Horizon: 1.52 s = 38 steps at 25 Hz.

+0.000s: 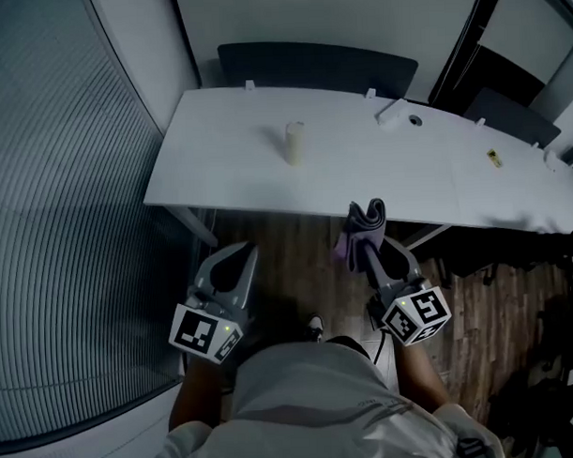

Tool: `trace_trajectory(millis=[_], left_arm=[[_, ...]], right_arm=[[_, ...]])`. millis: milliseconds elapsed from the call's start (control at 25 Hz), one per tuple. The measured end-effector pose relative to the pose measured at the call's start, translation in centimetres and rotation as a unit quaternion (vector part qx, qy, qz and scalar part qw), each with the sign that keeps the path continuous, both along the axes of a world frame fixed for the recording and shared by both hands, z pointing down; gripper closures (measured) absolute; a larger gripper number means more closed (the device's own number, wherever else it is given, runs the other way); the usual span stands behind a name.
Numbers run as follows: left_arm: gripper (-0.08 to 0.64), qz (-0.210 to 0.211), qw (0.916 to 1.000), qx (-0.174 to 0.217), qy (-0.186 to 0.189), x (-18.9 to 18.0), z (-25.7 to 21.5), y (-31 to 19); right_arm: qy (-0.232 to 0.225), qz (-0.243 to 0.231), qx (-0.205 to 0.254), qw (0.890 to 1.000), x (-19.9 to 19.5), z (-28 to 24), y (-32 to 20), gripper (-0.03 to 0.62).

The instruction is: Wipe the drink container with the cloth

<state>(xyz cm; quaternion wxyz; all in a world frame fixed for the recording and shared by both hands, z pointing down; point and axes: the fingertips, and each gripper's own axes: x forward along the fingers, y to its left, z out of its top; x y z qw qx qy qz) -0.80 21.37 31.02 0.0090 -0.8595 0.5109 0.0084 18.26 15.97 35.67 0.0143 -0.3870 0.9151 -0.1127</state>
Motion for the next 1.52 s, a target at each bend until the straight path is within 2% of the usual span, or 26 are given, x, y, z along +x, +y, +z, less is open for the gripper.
trace_trajectory(millis=[280,400,680,1040,1280,1520], left_arm=[[0.558,-0.013,0.9997,-0.021,-0.005,2.7,1.3,-5.6],[0.558,-0.018,0.9995,-0.022,-0.013,2.4,1.8,-7.7],[0.558,-0.012,0.9990,-0.043,0.000,1.1,2.0,-13.4],[0.558,0.035,0.9983,-0.045,0.013,-5.4,2.6,-22.4],[0.558,0.077,0.9957,-0.052,0.002,-9.4,3.6,-28.0],[0.557,0.121,0.9873,-0.087,-0.055,-11.3,6.3,-32.8]], right_arm=[[-0.009,-0.010,-0.034,0.999,2.1,2.8,-6.7,0.500],[-0.008,-0.020,-0.044,0.999,1.6,3.5,-8.6,0.500],[-0.002,-0.023,-0.060,0.998,-0.2,4.2,-13.7,0.500],[0.022,0.014,-0.069,0.997,-6.8,3.9,-20.9,0.500],[0.046,0.046,-0.072,0.995,-11.3,3.3,-24.7,0.500],[0.066,0.084,-0.091,0.990,-14.4,5.0,-26.6,0.500]])
